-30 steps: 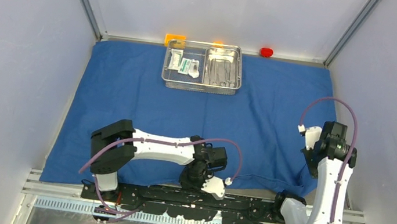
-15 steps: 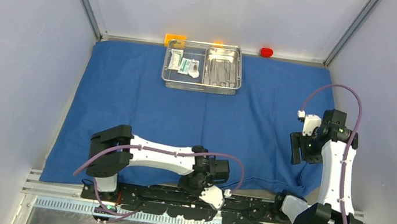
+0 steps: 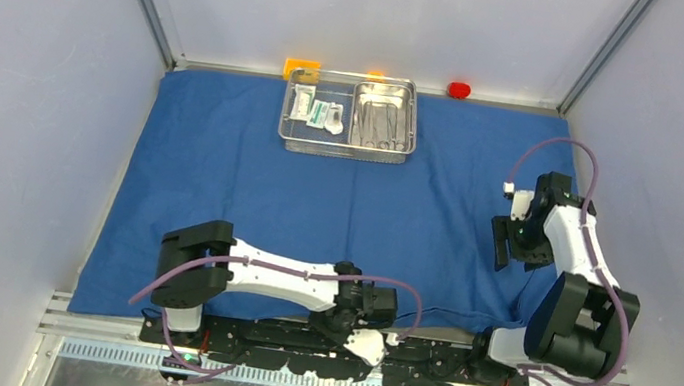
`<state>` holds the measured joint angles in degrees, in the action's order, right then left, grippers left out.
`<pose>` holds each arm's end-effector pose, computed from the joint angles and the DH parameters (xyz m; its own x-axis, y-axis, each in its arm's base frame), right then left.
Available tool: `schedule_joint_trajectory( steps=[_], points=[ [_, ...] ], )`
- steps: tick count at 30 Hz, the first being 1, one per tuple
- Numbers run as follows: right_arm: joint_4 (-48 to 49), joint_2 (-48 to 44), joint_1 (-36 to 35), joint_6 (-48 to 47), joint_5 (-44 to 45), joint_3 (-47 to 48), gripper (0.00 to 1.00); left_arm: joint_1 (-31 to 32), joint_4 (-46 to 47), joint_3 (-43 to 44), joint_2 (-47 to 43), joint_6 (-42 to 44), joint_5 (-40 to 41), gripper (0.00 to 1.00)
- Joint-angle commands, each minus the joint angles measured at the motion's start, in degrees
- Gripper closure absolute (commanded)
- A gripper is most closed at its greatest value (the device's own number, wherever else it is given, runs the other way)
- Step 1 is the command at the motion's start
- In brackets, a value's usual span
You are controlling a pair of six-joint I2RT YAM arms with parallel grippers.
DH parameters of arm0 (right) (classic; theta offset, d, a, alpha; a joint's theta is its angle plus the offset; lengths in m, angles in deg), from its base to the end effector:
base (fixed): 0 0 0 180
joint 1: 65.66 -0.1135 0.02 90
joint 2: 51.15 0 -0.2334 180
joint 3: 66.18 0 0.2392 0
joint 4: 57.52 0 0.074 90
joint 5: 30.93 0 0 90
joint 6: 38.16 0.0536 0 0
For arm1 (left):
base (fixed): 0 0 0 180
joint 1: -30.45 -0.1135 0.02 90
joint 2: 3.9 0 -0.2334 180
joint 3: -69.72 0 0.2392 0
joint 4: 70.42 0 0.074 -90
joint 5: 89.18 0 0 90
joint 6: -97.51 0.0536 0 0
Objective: Open and lay out the surgical kit
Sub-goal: Smooth out the surgical kit at the center of the board.
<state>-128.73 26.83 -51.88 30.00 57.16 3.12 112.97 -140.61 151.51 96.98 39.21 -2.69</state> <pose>0.2240 -0.0531 0.1801 -0.9740 -0.1440 -0.1751 -0.1400 0.9895 -0.0348 0.0347 -0.2896 0.1370 0.4093 0.9114 -0.0429 0.9105 -0.4111 -0.0455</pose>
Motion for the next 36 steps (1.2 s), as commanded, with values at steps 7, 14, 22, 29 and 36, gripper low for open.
schedule_joint_trajectory(
  steps=[7,14,22,29,36],
  points=[
    [9.87,7.82,-0.86,-0.07,15.01,-3.01,0.31,0.54,1.71,3.25,4.34,-0.67,2.65,0.89],
    [13.75,10.46,-0.92,-0.43,22.7,-7.72,0.43,0.4,1.58,2.57,5.18,-0.58,5.09,0.89],
    [9.29,4.91,-0.31,-2.46,28.19,-9.2,0.76,-2.07,-0.89,2.66,4.3,-0.21,5.37,0.9],
    [4.99,-4.56,1.17,-6.22,32.04,-10.53,1.0,-5.65,-1.75,2.53,5.48,-0.15,4.0,0.91],
    [0.8,-13.14,5.32,-10.37,32.81,-12.62,1.0,-8.29,-1.65,3.18,6.9,0.11,3.9,0.92]
  ],
)
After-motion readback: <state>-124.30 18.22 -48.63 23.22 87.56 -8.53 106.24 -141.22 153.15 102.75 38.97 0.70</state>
